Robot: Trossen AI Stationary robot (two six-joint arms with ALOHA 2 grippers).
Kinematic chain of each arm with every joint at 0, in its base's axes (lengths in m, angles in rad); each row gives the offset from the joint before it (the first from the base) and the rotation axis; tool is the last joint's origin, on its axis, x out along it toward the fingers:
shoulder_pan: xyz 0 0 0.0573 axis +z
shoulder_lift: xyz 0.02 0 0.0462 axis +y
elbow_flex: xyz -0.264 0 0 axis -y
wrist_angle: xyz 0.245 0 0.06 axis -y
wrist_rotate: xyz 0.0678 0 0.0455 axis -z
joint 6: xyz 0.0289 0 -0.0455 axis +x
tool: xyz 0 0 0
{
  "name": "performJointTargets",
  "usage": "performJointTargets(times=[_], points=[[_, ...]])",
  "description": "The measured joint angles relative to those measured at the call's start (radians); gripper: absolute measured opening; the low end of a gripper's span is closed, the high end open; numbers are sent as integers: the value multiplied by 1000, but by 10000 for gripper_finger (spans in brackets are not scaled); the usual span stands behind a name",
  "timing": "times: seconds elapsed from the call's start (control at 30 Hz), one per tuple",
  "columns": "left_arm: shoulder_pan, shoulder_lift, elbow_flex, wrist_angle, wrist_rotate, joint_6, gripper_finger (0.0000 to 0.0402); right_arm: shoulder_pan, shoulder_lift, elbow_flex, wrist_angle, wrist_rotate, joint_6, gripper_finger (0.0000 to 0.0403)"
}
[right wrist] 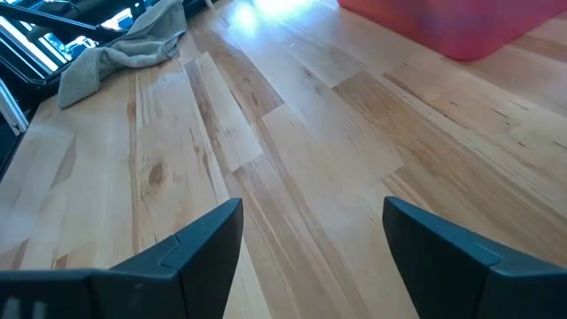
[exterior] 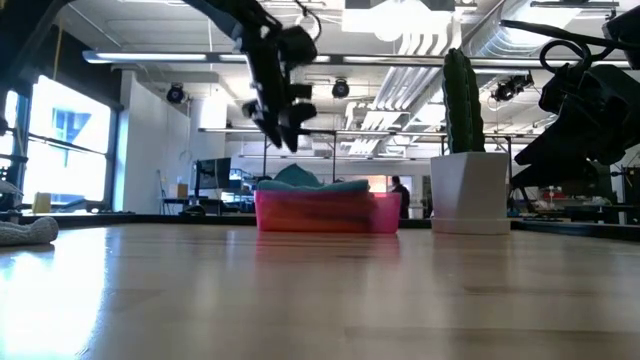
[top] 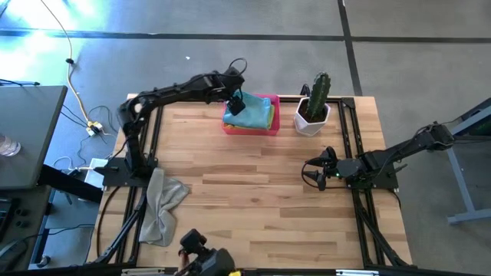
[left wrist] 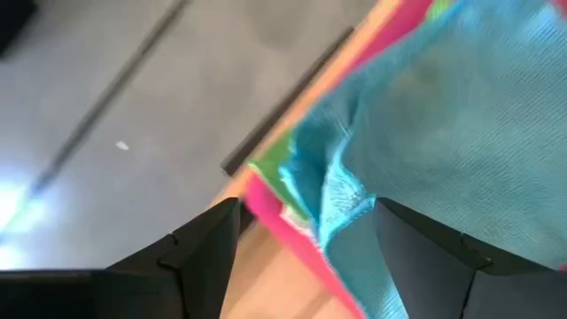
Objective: Fold microfiber towels
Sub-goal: Put the blue microfiber cloth into the pink bin, then fold the gray microfiber cloth on the table
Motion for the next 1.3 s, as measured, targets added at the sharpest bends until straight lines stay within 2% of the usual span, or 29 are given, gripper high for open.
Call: performJointTargets(times=[0.17,0.23,0.47,0.8,0.9,1.1,1.3], points=[[-49,-94,2,-63,-118,20,253,0,0,0,0,0,0,263],[-72,-128,2,-110,-131,12,253,0,0,0,0,0,0,263],[-204,-210,-1,-275,54,-94,253,0,0,0,0,0,0,263],[-501,-196,-1,-369,63,-131,253,0,0,0,0,0,0,263],[-569,-178,-1,-413,55,-215,253,0,0,0,0,0,0,263],[-667,-143,-18,-668,-39,-450,253,0,0,0,0,0,0,263],[-749,-150,-184,-688,-42,-583,253,0,0,0,0,0,0,263]])
